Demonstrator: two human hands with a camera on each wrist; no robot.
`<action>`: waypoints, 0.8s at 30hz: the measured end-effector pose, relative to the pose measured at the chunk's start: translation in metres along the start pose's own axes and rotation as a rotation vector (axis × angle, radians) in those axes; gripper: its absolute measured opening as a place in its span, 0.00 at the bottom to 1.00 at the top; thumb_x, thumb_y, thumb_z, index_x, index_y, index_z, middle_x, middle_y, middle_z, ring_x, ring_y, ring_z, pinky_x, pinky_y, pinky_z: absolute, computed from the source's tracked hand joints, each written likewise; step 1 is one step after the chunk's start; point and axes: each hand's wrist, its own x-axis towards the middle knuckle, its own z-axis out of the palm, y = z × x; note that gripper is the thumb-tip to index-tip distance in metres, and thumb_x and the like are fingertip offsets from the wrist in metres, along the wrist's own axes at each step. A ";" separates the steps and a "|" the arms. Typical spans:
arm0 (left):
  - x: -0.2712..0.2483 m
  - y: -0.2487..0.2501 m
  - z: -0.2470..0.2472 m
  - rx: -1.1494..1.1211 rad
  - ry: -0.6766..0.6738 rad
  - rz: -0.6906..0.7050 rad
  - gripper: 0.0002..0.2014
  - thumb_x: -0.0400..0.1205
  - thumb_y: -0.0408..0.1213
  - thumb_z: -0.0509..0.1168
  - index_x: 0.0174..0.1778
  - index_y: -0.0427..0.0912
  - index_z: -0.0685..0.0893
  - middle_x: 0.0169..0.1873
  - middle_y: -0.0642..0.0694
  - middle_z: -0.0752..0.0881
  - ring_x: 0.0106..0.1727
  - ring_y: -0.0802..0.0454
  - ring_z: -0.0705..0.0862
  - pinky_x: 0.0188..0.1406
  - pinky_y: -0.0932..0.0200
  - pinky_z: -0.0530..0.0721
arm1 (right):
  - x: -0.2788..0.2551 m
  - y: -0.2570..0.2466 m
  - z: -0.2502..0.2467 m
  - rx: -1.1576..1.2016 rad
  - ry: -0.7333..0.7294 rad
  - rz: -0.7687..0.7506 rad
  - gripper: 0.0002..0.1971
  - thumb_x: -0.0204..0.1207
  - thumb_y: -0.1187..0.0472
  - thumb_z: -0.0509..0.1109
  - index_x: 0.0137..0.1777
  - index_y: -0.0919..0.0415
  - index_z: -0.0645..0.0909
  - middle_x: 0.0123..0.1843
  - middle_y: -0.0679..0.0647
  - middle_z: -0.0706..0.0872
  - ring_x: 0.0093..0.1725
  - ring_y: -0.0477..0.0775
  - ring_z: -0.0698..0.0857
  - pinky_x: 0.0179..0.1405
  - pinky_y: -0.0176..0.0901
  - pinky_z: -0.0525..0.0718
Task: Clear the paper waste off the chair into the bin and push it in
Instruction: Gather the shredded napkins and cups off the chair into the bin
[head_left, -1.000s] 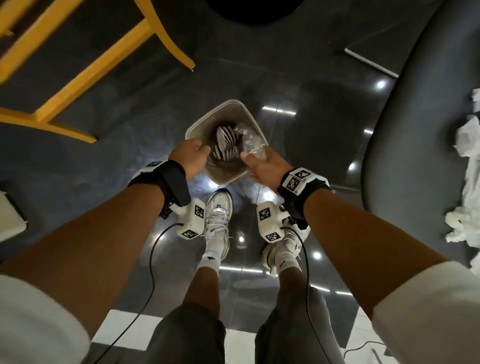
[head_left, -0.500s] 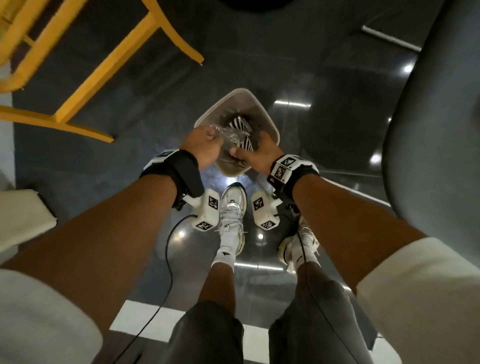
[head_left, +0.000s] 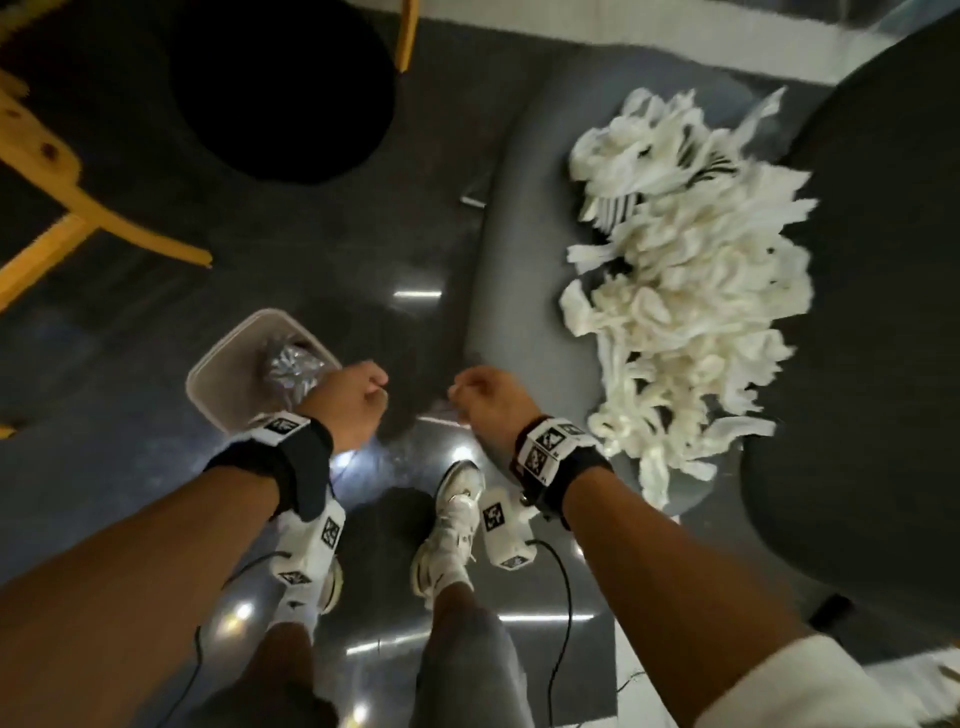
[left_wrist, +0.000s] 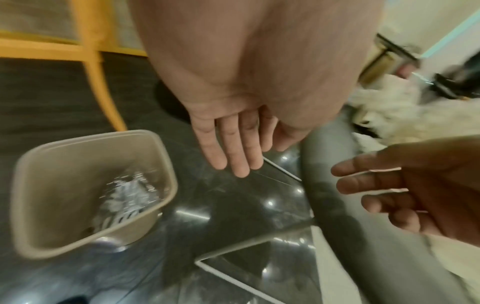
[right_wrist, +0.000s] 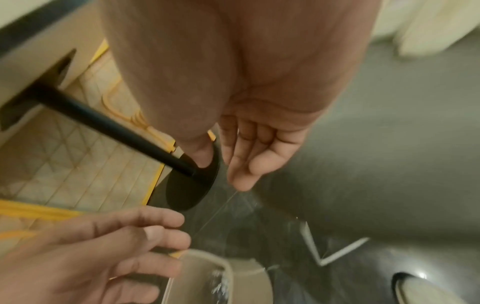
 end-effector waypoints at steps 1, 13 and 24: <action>-0.002 0.026 0.008 0.029 -0.028 0.053 0.12 0.83 0.36 0.61 0.58 0.43 0.86 0.54 0.39 0.91 0.58 0.38 0.87 0.62 0.50 0.83 | -0.009 0.008 -0.028 -0.014 0.036 0.008 0.07 0.77 0.53 0.71 0.51 0.54 0.85 0.33 0.50 0.88 0.33 0.47 0.89 0.38 0.40 0.85; 0.016 0.210 0.132 0.352 -0.231 0.375 0.28 0.82 0.34 0.64 0.79 0.43 0.69 0.71 0.38 0.75 0.72 0.37 0.77 0.71 0.43 0.78 | -0.042 0.110 -0.145 -0.620 0.035 0.073 0.33 0.76 0.58 0.72 0.80 0.59 0.65 0.74 0.64 0.72 0.69 0.70 0.80 0.67 0.59 0.81; 0.018 0.156 0.109 0.257 -0.228 0.316 0.14 0.75 0.41 0.69 0.56 0.45 0.85 0.59 0.43 0.88 0.61 0.40 0.86 0.63 0.47 0.83 | -0.040 0.074 -0.121 0.061 0.092 -0.220 0.13 0.74 0.57 0.74 0.58 0.54 0.83 0.56 0.49 0.87 0.51 0.50 0.86 0.56 0.45 0.83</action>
